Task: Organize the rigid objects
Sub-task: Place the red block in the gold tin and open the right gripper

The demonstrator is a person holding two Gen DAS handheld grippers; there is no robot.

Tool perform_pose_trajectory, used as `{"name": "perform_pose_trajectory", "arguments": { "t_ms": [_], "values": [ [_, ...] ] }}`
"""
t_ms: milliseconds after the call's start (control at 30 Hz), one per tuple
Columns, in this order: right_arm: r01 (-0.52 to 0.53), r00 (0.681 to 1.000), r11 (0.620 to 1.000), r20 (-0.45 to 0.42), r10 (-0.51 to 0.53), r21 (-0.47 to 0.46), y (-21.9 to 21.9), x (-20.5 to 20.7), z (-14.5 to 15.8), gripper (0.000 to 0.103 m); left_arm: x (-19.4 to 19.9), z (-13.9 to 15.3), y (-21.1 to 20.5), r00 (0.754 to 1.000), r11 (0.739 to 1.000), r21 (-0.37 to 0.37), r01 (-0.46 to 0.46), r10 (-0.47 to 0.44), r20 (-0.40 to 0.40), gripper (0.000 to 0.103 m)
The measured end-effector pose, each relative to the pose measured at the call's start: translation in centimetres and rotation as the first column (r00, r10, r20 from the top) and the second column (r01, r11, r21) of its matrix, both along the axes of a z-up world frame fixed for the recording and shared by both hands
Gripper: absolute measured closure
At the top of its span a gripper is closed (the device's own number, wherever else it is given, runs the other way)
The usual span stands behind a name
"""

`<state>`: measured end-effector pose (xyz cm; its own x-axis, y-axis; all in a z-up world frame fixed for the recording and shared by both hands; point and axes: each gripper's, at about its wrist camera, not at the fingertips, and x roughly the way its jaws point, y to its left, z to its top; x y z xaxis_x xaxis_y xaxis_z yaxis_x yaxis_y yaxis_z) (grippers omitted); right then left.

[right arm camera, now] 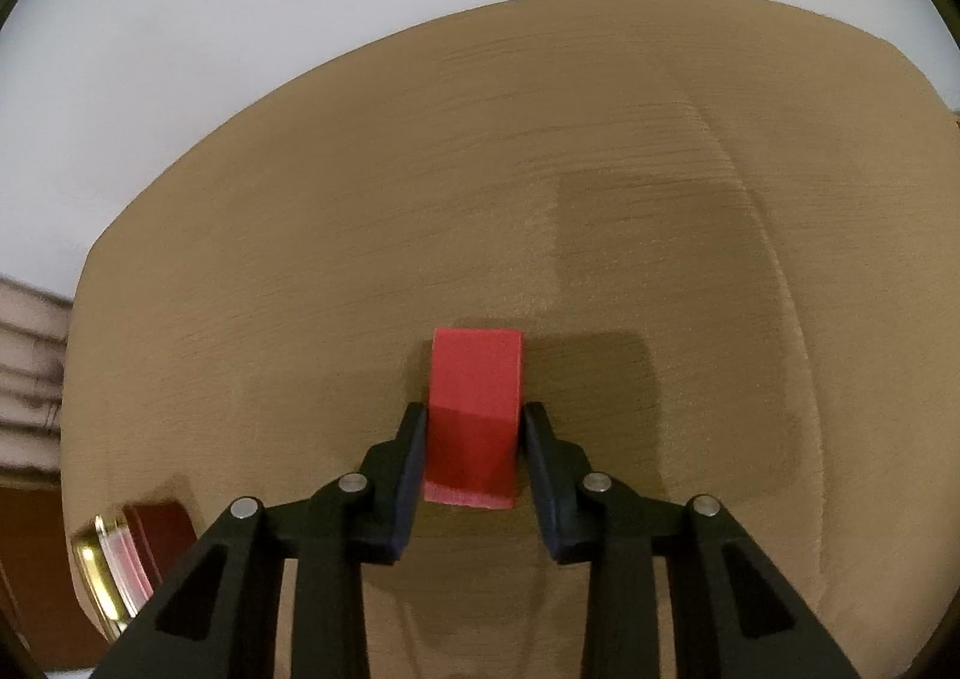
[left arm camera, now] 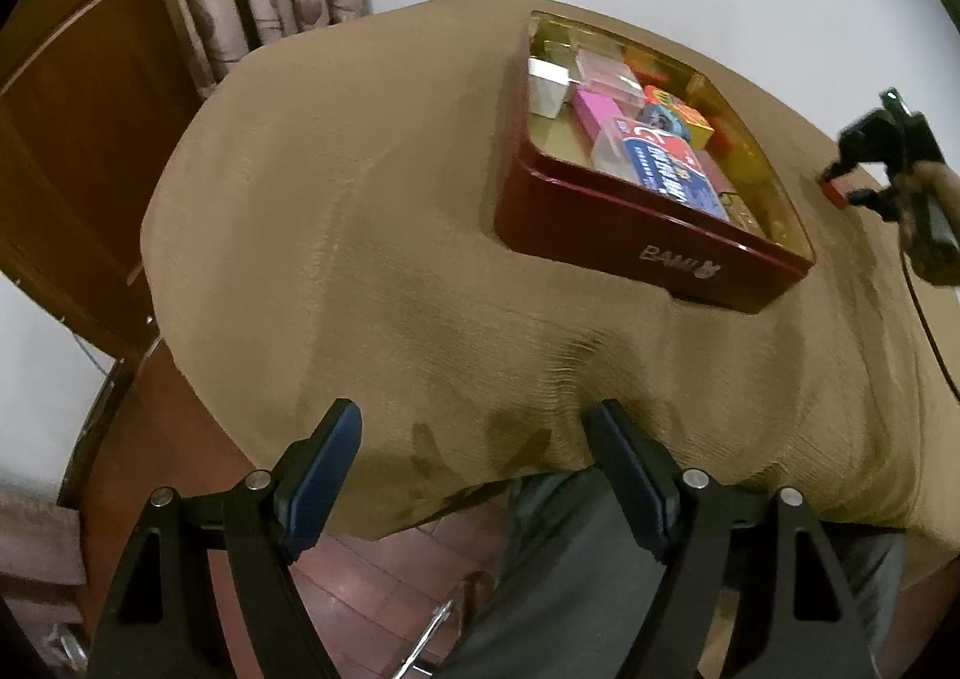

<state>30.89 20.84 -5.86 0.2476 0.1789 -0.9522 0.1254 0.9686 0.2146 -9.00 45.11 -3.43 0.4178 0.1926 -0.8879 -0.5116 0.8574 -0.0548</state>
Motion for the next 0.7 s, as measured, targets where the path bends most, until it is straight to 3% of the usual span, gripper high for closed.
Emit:
{"name": "perform_pose_trajectory", "arguments": {
  "t_ms": [233,333,500,700],
  "values": [
    [-0.088,0.996,0.992,0.034,0.085,0.096,-1.7,-4.1,2.5,0.071,-0.4,-0.3,1.1,0.998,0.997,-0.038,-0.064,0.064,-0.009,0.027],
    [-0.178,0.983,0.97,0.07,0.168,0.164,1.2,-7.1,5.2,0.071,-0.4,-0.3,0.9,0.998,0.997,-0.028,-0.069,0.069,-0.017,0.027],
    [-0.366,0.93,0.889,0.127,0.344,0.276,7.5,-11.6,8.8,0.071,-0.4,-0.1,0.5,0.998,0.998,0.007,-0.059,0.059,-0.014,0.022],
    [-0.582,0.808,0.745,0.129,0.574,0.325,17.2,-17.5,9.6,0.071,-0.5,0.4,0.4,0.999,0.998,0.047,-0.044,0.044,0.005,0.018]
  ]
}}
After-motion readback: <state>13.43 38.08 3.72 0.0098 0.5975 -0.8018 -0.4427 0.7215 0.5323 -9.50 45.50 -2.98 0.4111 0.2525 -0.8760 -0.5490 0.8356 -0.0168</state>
